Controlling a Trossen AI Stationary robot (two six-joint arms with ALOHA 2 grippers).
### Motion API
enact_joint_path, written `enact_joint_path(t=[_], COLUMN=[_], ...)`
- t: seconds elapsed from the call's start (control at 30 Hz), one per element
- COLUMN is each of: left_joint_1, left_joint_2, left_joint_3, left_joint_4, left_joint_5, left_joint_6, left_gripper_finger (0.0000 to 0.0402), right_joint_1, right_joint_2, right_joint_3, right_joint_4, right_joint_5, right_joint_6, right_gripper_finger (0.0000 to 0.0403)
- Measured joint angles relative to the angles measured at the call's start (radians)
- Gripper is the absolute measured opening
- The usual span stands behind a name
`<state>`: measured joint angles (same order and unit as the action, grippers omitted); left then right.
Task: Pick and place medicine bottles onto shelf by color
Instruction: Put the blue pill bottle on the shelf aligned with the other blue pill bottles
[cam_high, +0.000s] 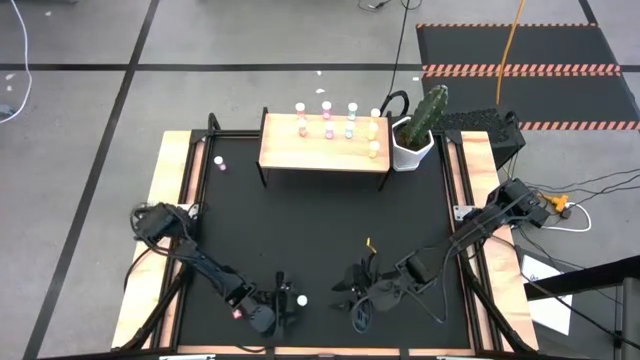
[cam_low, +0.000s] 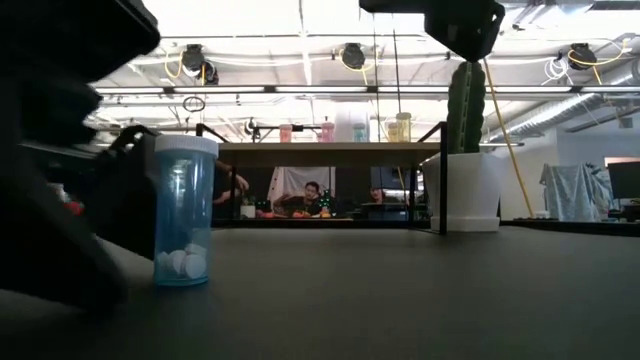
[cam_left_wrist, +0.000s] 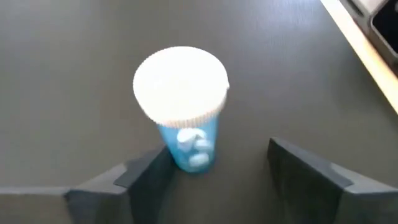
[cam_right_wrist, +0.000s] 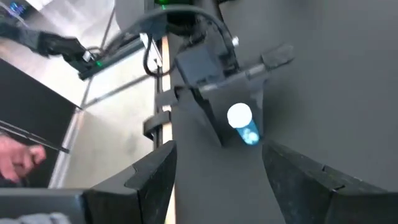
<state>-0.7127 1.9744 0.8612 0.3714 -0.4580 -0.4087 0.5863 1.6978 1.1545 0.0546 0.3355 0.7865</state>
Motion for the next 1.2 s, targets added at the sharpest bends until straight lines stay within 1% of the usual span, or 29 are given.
enact_joint_path(t=[0.13,0.37,0.47,0.6,0.77,0.83,0.97,1.13,1.2], left_joint_1=[0.016,0.040,0.050,0.088,0.148,0.177,0.234,0.289,0.307], left_joint_2=[0.030,0.029,0.015,-0.080,-0.223,-0.273,-0.337,-0.373,-0.373], left_joint_3=[0.000,0.000,-0.001,-0.004,-0.003,-0.003,-0.002,-0.002,-0.002], left_joint_4=[0.086,0.079,0.073,0.056,-0.024,-0.058,-0.132,-0.145,-0.143], left_joint_5=[-0.007,-0.008,0.005,0.034,0.073,0.090,0.140,0.211,0.227], left_joint_6=[0.006,-0.021,-0.050,-0.051,0.062,0.103,0.156,0.180,0.173], left_gripper_finger=[0.0220,0.0122,0.0091,0.0089,0.0122,0.0125,0.0108,0.0091,0.0092], right_joint_1=[-0.010,-0.025,-0.031,-0.050,-0.097,-0.121,-0.168,-0.224,-0.244], right_joint_2=[0.000,0.000,0.000,0.000,0.000,0.000,-0.004,-0.006,-0.006], right_joint_3=[0.000,0.000,0.000,0.000,0.000,0.000,0.000,0.000,0.006], right_joint_4=[0.009,0.042,0.045,0.047,0.089,0.135,0.192,0.203,0.187], right_joint_5=[0.000,0.001,-0.003,-0.054,-0.107,-0.128,-0.130,-0.128,-0.156], right_joint_6=[0.014,0.008,-0.009,-0.067,-0.177,-0.221,-0.341,-0.491,-0.539], right_gripper_finger=[0.0231,0.0231,0.0231,0.0232,0.0243,0.0251,0.0269,0.0277,0.0275])
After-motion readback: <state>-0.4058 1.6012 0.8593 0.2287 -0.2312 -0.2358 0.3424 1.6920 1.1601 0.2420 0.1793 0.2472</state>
